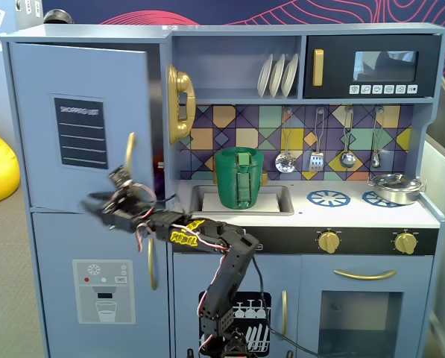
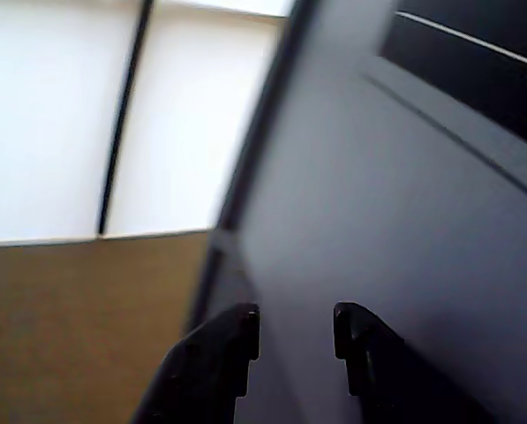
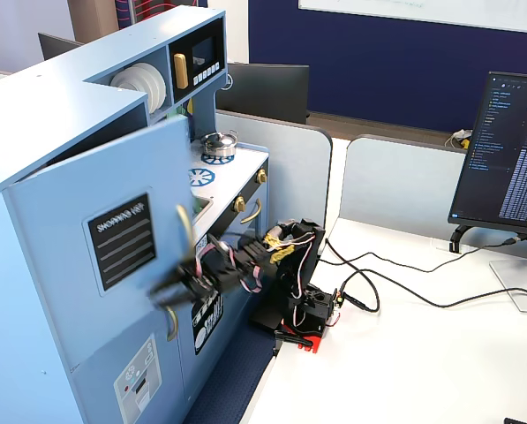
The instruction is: Close the left cabinet door
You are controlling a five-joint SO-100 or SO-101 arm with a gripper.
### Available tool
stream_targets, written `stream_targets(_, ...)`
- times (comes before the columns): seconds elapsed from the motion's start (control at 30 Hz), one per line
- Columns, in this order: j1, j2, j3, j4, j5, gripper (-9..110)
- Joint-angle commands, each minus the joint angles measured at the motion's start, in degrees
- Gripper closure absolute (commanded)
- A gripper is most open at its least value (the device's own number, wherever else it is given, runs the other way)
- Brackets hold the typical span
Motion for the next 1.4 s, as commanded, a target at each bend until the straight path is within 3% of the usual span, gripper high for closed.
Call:
stream_targets(0.0,7.82,0.26,-6.06,-2.99,1.93,102)
stream_targets(0.17,6.77,2.64,-4.31,-0.88,2.46,102)
stream_targets(0.37,2.37,18.63,10.28,13.71,4.83,102)
stream_targets(0.5,13.71,32.87,25.40,28.13,11.25,102)
stream_targets(0.67,32.96,47.37,39.02,55.81,15.47,102)
stream_targets(0.87,50.36,55.11,48.69,74.53,15.64,101)
stream_targets(1.2,58.18,66.45,57.74,92.55,15.73,101)
stream_targets(1.37,57.13,67.41,57.83,98.44,15.64,101)
